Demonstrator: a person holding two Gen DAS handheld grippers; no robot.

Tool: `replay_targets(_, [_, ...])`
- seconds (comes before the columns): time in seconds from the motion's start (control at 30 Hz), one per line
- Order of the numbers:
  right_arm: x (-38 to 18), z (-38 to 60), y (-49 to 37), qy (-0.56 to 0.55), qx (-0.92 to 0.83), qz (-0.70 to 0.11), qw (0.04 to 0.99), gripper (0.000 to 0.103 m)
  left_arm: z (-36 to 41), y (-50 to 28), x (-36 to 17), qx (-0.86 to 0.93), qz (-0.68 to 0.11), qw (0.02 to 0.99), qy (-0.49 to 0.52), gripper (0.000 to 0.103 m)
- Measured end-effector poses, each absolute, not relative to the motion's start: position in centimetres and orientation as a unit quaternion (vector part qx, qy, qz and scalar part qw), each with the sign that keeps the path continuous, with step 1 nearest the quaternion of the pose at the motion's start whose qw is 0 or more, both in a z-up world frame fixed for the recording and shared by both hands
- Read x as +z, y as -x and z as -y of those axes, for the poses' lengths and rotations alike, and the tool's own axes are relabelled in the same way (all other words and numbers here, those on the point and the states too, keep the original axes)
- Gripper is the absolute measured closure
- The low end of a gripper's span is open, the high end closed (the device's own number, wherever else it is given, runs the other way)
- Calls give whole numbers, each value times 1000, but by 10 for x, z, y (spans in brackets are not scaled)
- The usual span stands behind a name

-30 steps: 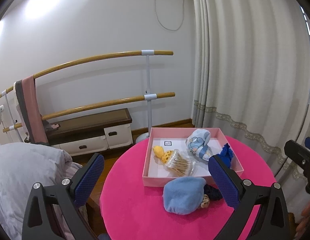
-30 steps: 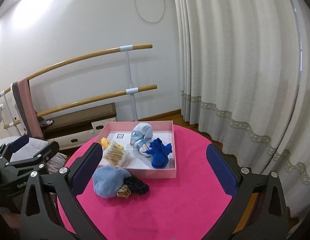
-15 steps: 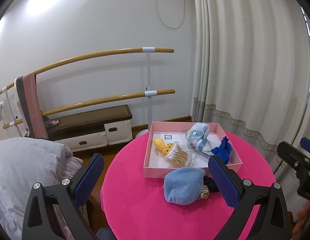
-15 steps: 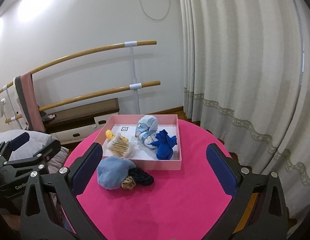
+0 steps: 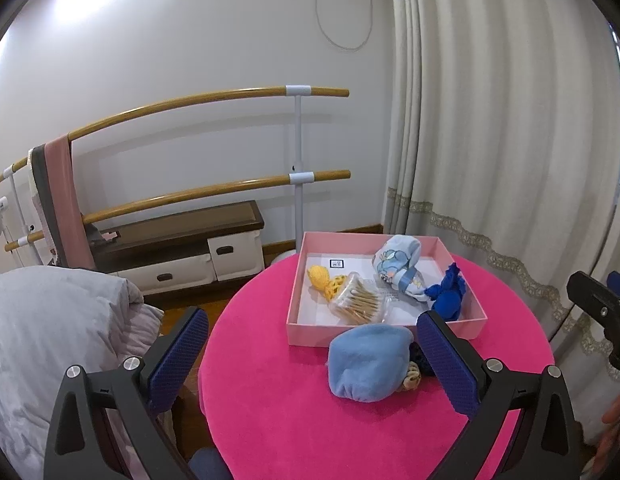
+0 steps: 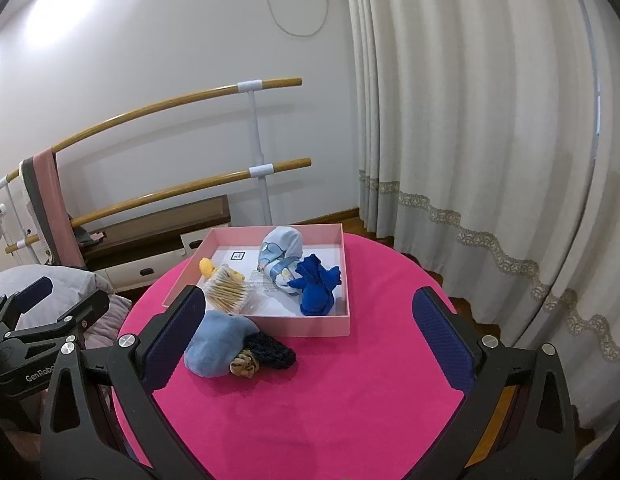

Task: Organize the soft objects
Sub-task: 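Withdraw both tools and move toward the light-blue hat and dark scrunchie, then grasp the light-blue hat with left tool while right tool grasps dark scrunchie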

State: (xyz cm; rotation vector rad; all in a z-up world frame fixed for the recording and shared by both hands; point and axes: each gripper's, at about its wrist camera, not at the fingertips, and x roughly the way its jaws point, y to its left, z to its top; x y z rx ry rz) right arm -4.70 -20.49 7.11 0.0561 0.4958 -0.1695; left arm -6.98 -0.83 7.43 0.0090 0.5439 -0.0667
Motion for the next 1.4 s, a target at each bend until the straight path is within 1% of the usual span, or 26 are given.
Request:
replay_targets(0.33, [59,210,38,-28,-85,-266,960,0,3,58,53,-35,-294,955,-11,0])
replay_targets(0.53, [40,217,26,-31,-86,-294,951,0,10,41,26,-41,-332,942,-22,0])
replay_targets(0.83, [9,223,5,-29,-83,-335,938,0,34,-13,-11,-59,-380,922,-35,0])
replay_targets(1.27, [-33,236,-30,-30,-78,-389,917,0,56,-92,-61,-93,-429,898,-23,0])
replay_targets(1.33, [-38,236,-34,-29,-74,-396,915,0,56,-100,-69,-99,-435,895,-16,5])
replay_targets(1.4, [-43,234,-38,-29,-70,-402,913,0,52,-108,-79,-104,-450,887,-5,30])
